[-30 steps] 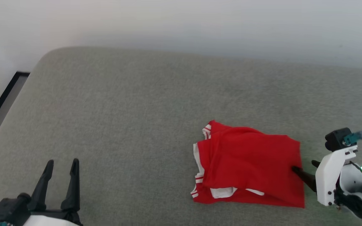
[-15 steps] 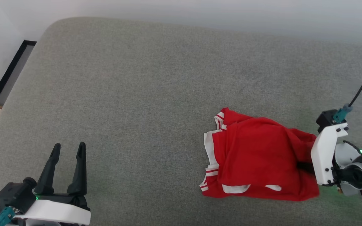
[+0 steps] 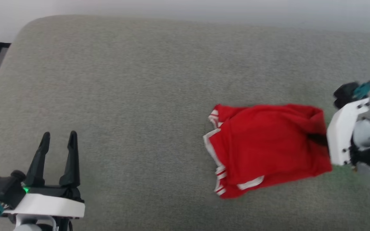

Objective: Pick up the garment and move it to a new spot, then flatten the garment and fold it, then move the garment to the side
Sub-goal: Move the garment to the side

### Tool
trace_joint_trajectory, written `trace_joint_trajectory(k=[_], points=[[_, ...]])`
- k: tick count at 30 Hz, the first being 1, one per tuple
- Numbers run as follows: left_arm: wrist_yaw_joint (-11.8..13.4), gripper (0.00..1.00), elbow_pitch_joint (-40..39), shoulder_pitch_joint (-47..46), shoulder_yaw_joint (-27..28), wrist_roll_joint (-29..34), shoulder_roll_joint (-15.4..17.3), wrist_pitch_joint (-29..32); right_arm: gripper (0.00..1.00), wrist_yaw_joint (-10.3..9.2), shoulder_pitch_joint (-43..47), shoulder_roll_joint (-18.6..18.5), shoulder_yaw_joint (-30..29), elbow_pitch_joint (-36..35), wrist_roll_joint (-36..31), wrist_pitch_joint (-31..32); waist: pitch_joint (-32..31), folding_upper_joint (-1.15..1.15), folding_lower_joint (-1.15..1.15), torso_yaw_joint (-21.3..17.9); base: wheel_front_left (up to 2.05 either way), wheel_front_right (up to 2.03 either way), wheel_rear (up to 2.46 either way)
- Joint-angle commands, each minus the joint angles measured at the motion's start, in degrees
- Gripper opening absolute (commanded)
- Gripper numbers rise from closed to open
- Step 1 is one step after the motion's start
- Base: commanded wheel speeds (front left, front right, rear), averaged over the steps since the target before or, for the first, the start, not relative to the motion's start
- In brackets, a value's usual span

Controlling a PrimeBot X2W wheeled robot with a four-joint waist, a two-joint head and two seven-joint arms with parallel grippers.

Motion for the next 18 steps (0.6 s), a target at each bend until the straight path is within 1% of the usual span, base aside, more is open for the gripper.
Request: trace_joint_trajectory(k=[1, 3, 4, 9, 13, 14, 18], points=[[-0.08, 1.0, -0.26, -1.45, -0.62, 1.3, 0.4, -0.27, 0.0, -0.05, -1.3, -1.2, -0.91, -0.76, -0.64, -0.98, 0.75, 0.0, 0.0, -1.69, 0.0, 0.0, 0.0], [-0.08, 1.0, -0.5, -2.35, -1.02, 1.06, 0.77, -0.27, 0.0, -0.05, -2.25, -2.36, -1.74, -1.16, -1.2, -1.47, 1.27, 0.0, 0.0, -2.97, 0.0, 0.0, 0.0], [-0.08, 1.0, -0.7, -3.24, -1.44, 1.35, 1.14, -0.27, 0.0, -0.05, -3.38, -3.34, -2.58, -1.67, -1.57, -2.24, 1.77, 0.0, 0.0, -4.34, 0.0, 0.0, 0.0], [-0.08, 1.0, -1.49, -5.8, -3.6, 2.0, 1.98, -0.27, 0.0, -0.05, -5.5, -6.2, -4.44, -1.52, -3.06, -3.64, 2.88, 0.0, 0.0, -7.68, 0.0, 0.0, 0.0], [-0.08, 1.0, -1.74, -8.05, -5.78, 2.49, 3.19, -0.27, 0.0, -0.05, -6.91, -8.14, -5.79, -1.21, -4.62, -4.94, 3.86, 0.0, 0.0, -10.24, 0.0, 0.0, 0.0], [-0.08, 1.0, -1.74, -8.05, -5.78, 2.49, 3.19, -0.27, 0.0, -0.05, -6.91, -8.14, -5.79, -1.21, -4.62, -4.94, 3.86, 0.0, 0.0, -10.24, 0.0, 0.0, 0.0], [-0.08, 1.0, -2.31, -10.4, -7.95, 3.07, 3.71, -0.27, 0.0, -0.05, -8.67, -9.92, -7.33, -0.2, -6.53, -6.65, 5.15, 0.0, 0.0, -12.57, 0.0, 0.0, 0.0]])
